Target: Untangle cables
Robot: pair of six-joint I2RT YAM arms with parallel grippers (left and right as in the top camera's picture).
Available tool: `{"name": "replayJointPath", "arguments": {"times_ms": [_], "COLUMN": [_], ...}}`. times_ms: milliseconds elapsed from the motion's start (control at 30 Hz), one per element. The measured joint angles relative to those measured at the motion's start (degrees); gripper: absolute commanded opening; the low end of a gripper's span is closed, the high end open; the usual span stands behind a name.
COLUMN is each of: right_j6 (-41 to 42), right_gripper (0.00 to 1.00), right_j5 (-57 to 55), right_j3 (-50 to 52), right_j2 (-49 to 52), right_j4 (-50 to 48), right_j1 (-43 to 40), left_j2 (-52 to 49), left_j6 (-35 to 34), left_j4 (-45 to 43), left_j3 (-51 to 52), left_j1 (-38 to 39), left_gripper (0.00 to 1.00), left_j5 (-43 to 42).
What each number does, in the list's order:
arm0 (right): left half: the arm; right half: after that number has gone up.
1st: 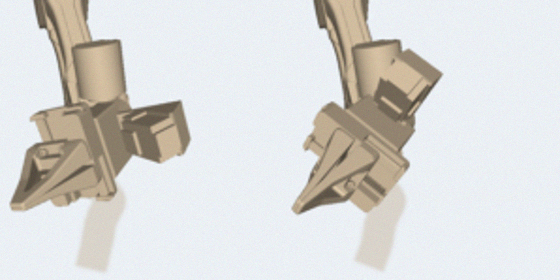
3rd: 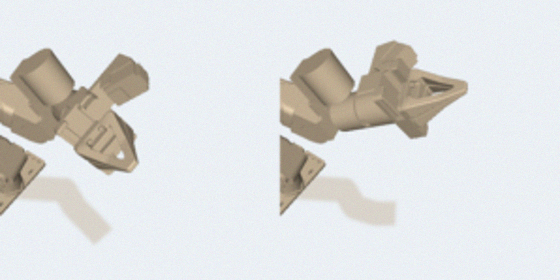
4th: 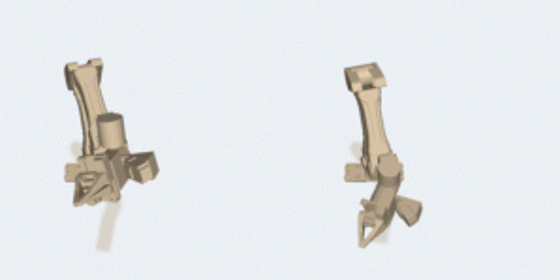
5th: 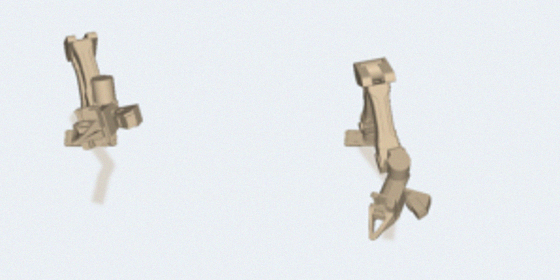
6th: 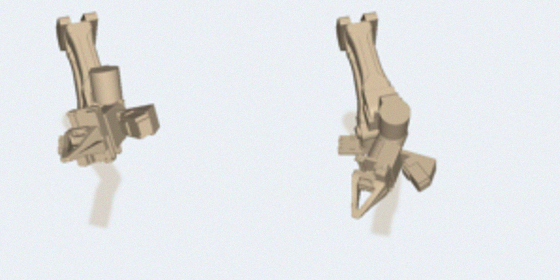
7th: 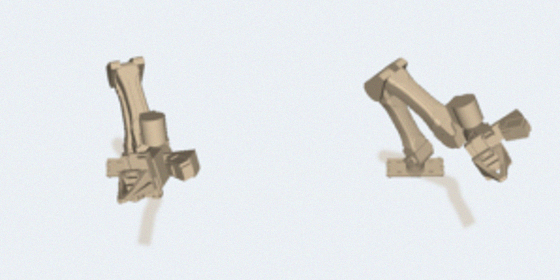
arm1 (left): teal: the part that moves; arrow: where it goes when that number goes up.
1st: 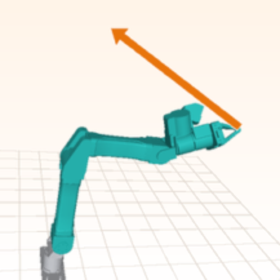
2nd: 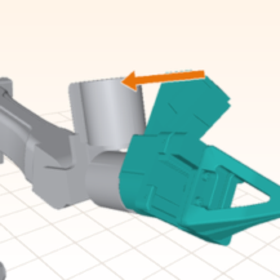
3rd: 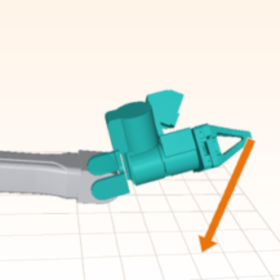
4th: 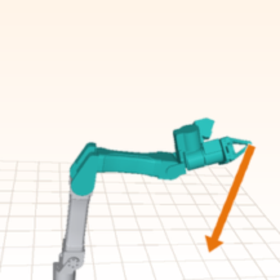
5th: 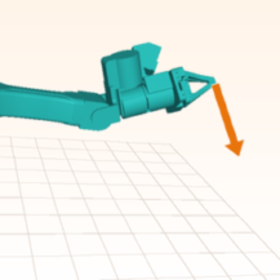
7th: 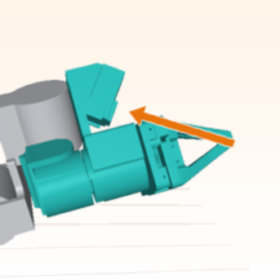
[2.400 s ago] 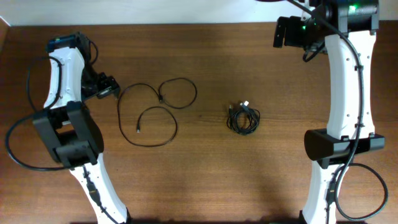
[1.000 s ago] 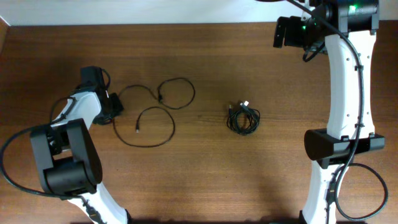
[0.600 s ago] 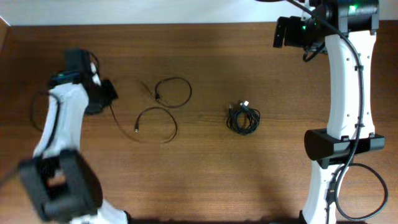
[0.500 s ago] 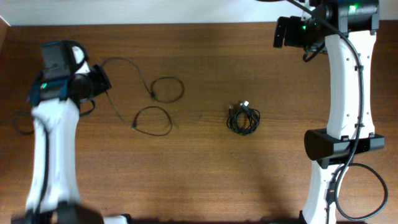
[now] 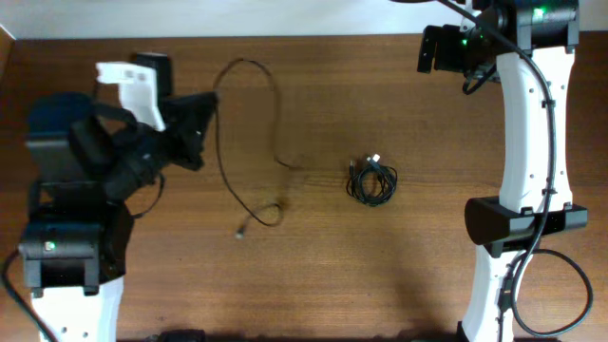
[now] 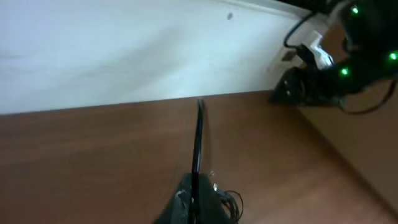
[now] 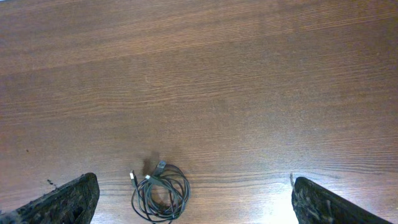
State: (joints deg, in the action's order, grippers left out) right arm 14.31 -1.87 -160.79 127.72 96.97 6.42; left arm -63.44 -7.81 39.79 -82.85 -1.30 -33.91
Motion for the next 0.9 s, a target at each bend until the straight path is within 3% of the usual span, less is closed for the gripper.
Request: {"name": "replayJointPath", "arguments": {"times_ms": [167,300,433,667,900], "right_j6": [0.0,0.0,0.0,0.0,0.0], "right_gripper": [0.98,0.99,0.99,0.99,0.98], "right_j5": [0.0,0.0,0.0,0.0,0.0], "right_j3": [0.0,0.0,0.0,0.0,0.0], "right_j2": [0.0,0.0,0.0,0.0,0.0], "right_j4": [0.0,0.0,0.0,0.0,0.0], "right_j1": [0.0,0.0,0.0,0.0,0.0], "left_j2": [0.0,0.0,0.0,-4.8,-10.2], "left_j6": [2.3,2.5,2.5,2.5,3.8], "left_j4": [0.0,0.2,0.2,-1.1,-8.1], "left_j3": [0.0,0.0,0.0,0.0,0.1], "left_j1": [0.9,1.0,1.0,1.0,0.9], "left_gripper": [0.0,0.0,0.0,0.0,0.0], "left_j5": [1.9,11.2,15.5,16.9,16.9]}}
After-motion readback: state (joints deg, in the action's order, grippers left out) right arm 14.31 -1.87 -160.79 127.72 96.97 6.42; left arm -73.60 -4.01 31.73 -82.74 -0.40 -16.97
